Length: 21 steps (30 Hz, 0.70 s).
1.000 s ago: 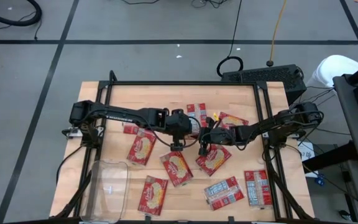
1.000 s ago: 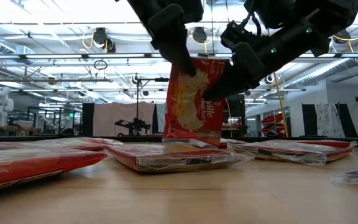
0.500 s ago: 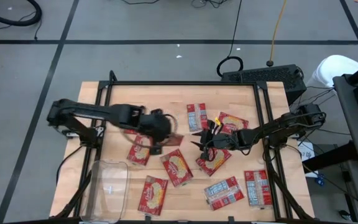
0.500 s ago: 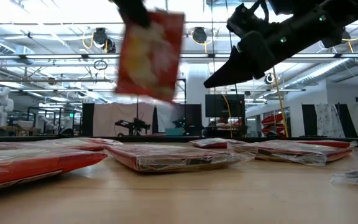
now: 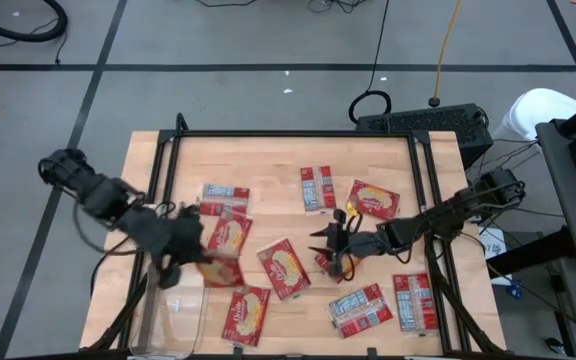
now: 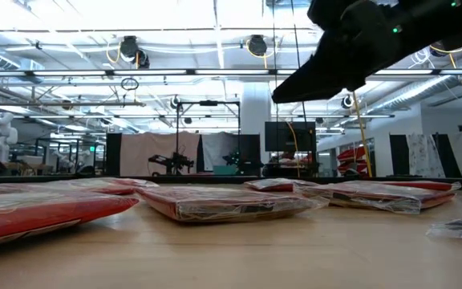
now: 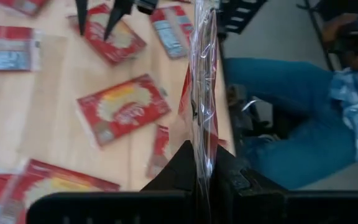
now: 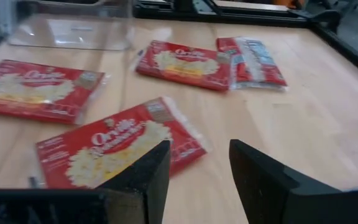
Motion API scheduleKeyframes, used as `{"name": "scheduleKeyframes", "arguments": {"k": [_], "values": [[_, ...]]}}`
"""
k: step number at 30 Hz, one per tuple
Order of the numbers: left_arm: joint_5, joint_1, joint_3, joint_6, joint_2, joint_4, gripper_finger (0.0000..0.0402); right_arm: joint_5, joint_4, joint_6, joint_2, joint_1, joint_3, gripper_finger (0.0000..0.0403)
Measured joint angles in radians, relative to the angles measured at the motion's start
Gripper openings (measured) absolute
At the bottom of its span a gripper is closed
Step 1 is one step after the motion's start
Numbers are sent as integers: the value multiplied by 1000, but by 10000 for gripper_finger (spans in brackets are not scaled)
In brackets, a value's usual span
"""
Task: Sort popcorn bags into baskets
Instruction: Put the popcorn bag into the transparent bin
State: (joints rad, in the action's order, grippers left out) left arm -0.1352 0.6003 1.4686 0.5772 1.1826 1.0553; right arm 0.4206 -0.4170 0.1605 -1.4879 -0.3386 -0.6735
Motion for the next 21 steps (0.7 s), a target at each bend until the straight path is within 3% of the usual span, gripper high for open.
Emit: {"name": "scheduleKeyframes", "arguments": {"k": [6,15,21], "values": [[-43,164,-5,148,-9,81,20,6,-1,73,0,-44,0,160],[-110,348,-8,327,2,130,20,182,3,153,0,-139,0,160],[-109,439,-80,447,2,130,21,238,3,186,0,-183,0,160]]}}
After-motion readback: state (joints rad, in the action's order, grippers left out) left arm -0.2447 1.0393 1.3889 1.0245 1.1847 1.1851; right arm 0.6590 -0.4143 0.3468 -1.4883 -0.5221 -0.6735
